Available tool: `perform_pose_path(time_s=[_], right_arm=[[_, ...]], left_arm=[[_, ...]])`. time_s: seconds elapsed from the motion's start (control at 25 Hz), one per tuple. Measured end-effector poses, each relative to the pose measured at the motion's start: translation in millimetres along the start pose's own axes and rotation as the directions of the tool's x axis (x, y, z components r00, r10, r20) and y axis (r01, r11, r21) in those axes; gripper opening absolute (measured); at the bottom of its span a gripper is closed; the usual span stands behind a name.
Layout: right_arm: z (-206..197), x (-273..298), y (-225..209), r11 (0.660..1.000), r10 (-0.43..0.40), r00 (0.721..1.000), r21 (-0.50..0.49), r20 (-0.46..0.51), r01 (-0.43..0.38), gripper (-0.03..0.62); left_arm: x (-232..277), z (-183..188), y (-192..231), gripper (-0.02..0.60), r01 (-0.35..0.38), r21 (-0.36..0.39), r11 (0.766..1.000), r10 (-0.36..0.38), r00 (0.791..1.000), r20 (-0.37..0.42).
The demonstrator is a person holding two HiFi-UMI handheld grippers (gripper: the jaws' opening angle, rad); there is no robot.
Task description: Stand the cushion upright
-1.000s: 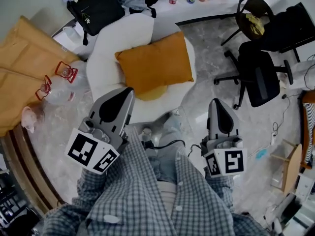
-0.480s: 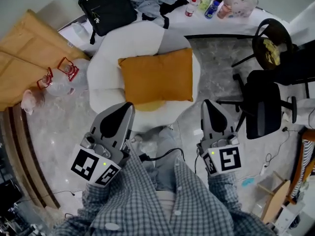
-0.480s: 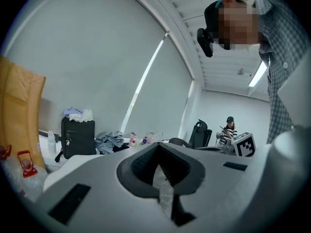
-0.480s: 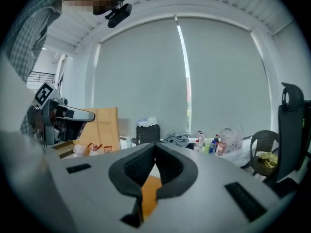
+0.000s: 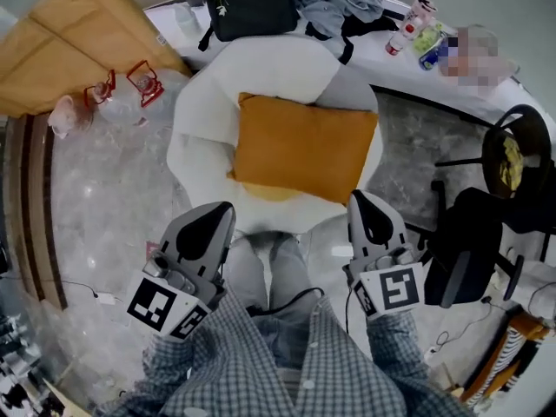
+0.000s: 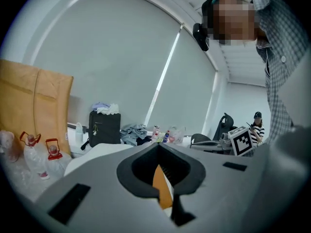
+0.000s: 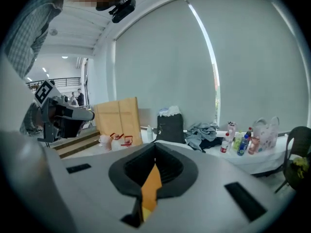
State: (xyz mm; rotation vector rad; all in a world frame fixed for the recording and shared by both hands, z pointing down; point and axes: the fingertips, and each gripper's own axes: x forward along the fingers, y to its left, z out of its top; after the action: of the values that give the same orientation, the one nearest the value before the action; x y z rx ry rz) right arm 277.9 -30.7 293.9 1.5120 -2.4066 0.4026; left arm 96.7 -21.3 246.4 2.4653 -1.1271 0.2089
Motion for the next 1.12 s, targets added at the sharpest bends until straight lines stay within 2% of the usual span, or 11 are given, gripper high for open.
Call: perform_pose_path(time_s=[0.24,0.48,0.64,0.84,0.96,1.12], right_arm=[[-33.1,42.0,19.4,0.996,0.092,0.992,-0.015,-0.081,-0.093,0.006],[-57.9,90.5,36.4,0.991,0.118,0.985,-0.046,-0.126,-0.125,0.006],[-70.4,134.8,42.8,0.983,0.138,0.978,-0.103,-0.154,-0.155,0.006],[-87.0,197.2,46.0,0.964,0.168,0.969,-0.174,-0.184,-0.2,0.006],[-108.7,229.5,49.4,0.947,0.183,0.956,-0.219,-0.228,-0.234,0.006],[-136.9,266.7,52.7,0.925,0.202,0.933,-0.256,-0.296,-0.281,0.006]], left_arm=[[-3.9,-30.3,31.8,0.007,-0.052,-0.063,0.997,0.052,0.999,-0.006],[3.2,-65.3,73.9,0.006,-0.084,-0.136,0.987,0.083,0.996,-0.014],[8.4,-87.0,100.6,0.006,-0.04,-0.203,0.978,0.046,0.999,0.023],[15.7,-128.6,138.6,0.006,-0.06,-0.286,0.956,0.068,0.997,0.02],[19.3,-160.1,158.4,0.008,-0.063,-0.356,0.932,0.071,0.997,0.01],[27.0,-201.8,190.0,0.008,-0.11,-0.409,0.906,0.106,0.994,-0.033]])
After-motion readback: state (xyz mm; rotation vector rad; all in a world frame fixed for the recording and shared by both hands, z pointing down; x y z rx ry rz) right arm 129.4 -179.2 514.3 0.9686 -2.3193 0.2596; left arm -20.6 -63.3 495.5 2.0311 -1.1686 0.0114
